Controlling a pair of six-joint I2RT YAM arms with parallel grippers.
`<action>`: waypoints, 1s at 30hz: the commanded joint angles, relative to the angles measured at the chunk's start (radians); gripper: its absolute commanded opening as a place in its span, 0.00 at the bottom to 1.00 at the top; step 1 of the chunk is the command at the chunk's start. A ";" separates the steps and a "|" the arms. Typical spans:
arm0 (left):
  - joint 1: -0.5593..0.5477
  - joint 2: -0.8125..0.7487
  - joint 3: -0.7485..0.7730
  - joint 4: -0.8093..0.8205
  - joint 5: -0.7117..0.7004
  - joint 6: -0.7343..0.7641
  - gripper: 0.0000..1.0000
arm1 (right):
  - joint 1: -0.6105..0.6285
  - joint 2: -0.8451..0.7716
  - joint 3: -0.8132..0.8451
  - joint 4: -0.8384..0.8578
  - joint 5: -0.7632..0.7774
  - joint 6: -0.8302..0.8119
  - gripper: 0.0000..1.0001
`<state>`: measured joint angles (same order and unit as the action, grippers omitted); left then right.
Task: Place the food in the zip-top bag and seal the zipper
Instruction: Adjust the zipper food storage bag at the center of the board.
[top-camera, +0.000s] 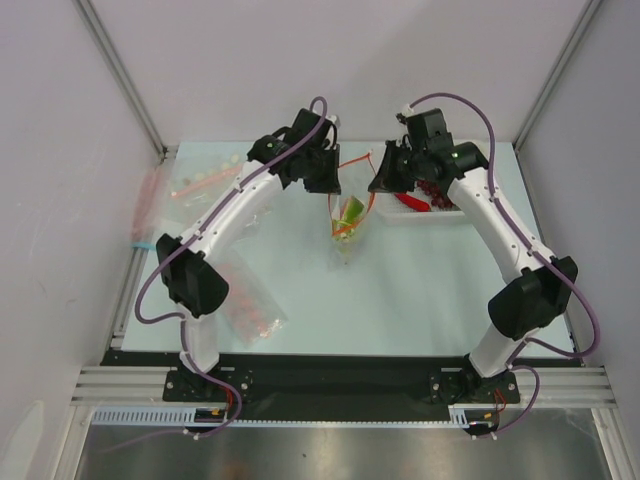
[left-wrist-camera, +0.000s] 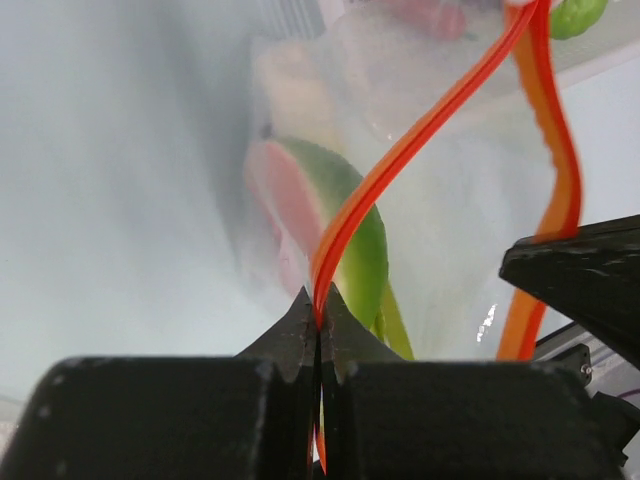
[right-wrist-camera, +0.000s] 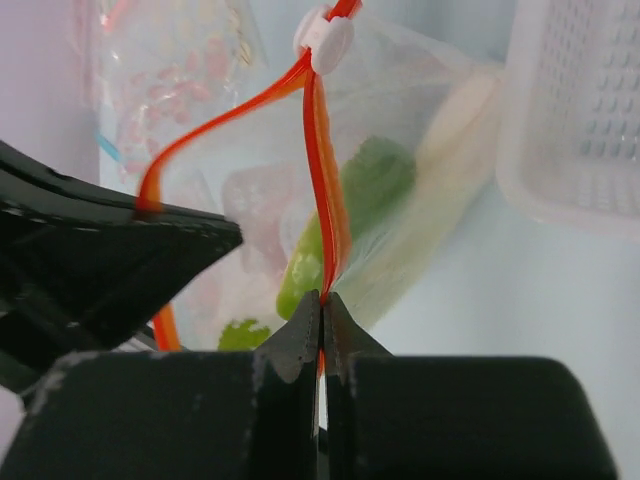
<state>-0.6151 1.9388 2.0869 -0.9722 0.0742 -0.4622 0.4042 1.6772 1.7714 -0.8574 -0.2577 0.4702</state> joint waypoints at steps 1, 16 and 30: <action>0.006 -0.087 -0.019 0.004 -0.034 0.028 0.00 | 0.027 0.019 0.115 0.049 0.006 -0.013 0.00; 0.046 -0.166 -0.083 0.041 -0.082 0.043 0.00 | -0.001 0.081 0.065 0.083 -0.044 -0.018 0.37; 0.045 -0.152 -0.186 0.087 -0.057 0.060 0.00 | -0.157 0.055 0.003 0.109 -0.072 -0.154 0.57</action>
<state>-0.5705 1.8133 1.8885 -0.9325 0.0071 -0.4309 0.2745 1.7596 1.7828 -0.7773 -0.3305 0.3923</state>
